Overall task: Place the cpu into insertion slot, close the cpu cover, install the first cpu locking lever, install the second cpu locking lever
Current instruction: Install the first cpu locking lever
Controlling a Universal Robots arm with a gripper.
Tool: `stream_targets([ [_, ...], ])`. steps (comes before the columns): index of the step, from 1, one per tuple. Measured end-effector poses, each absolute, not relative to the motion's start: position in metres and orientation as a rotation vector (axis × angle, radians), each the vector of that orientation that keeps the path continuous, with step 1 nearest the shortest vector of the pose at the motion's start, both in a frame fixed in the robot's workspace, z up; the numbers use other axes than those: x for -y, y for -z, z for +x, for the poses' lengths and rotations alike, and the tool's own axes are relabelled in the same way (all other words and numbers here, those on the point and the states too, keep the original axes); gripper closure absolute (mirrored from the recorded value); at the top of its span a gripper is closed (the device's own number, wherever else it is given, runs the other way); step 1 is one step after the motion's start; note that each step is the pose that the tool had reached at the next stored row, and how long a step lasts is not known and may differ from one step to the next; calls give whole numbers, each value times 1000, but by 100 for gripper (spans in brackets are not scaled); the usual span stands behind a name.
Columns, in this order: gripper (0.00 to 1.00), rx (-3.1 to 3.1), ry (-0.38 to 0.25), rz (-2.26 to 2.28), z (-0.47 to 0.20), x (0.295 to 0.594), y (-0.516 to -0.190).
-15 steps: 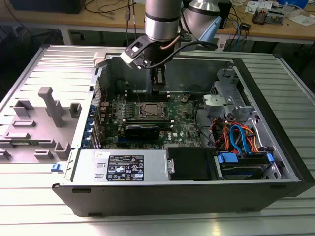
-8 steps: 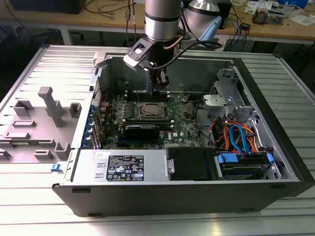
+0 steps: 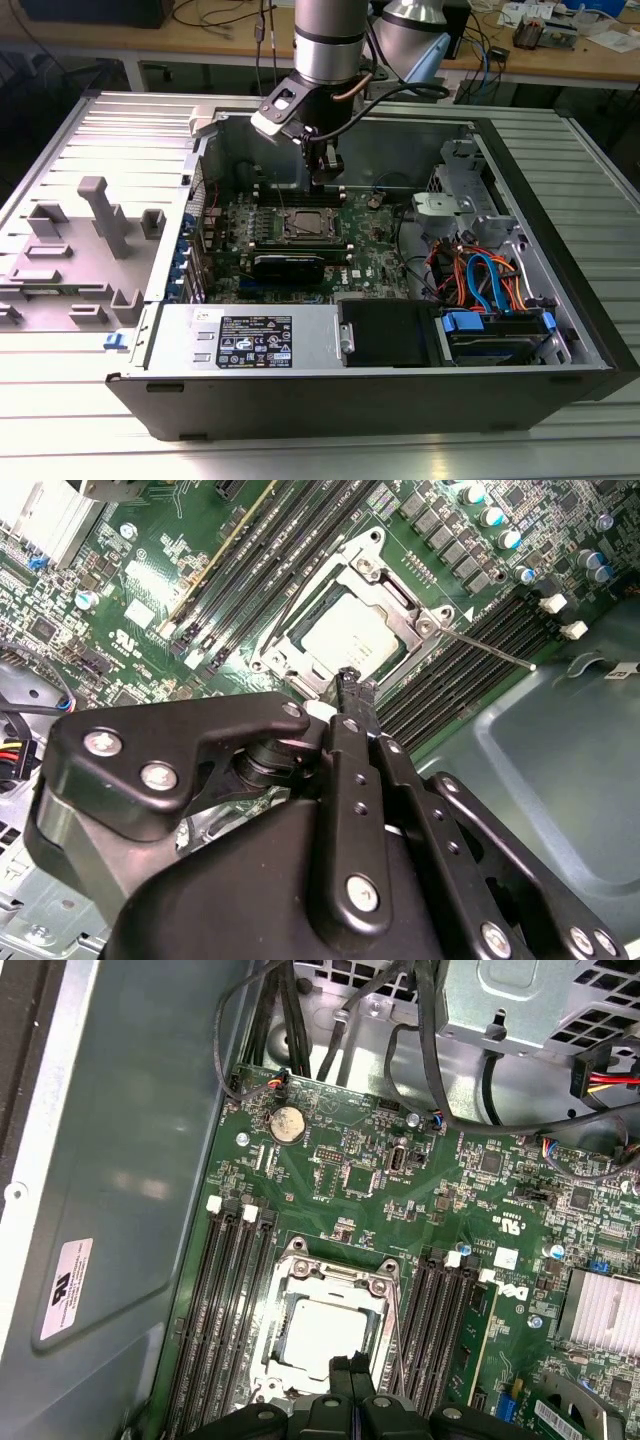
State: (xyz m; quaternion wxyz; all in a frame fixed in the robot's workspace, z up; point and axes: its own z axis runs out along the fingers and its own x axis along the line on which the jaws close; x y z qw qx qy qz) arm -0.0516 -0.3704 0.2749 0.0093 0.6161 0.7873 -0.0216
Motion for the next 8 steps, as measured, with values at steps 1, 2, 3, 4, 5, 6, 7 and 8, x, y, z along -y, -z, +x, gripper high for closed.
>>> stream_targets([
  [1,89,-2459,68,1924,-52,370,-275],
  [2,89,-2459,68,1924,-52,370,-275],
  [3,89,-2459,68,1924,-52,370,-275],
  [4,89,-2459,68,1924,-52,370,-275],
  [5,89,-2459,68,1924,-52,370,-275],
  [6,89,-2461,68,1921,-52,370,-275],
  [7,89,-2467,67,1914,-52,370,-275],
  [8,89,-2472,67,1908,-52,370,-275],
])
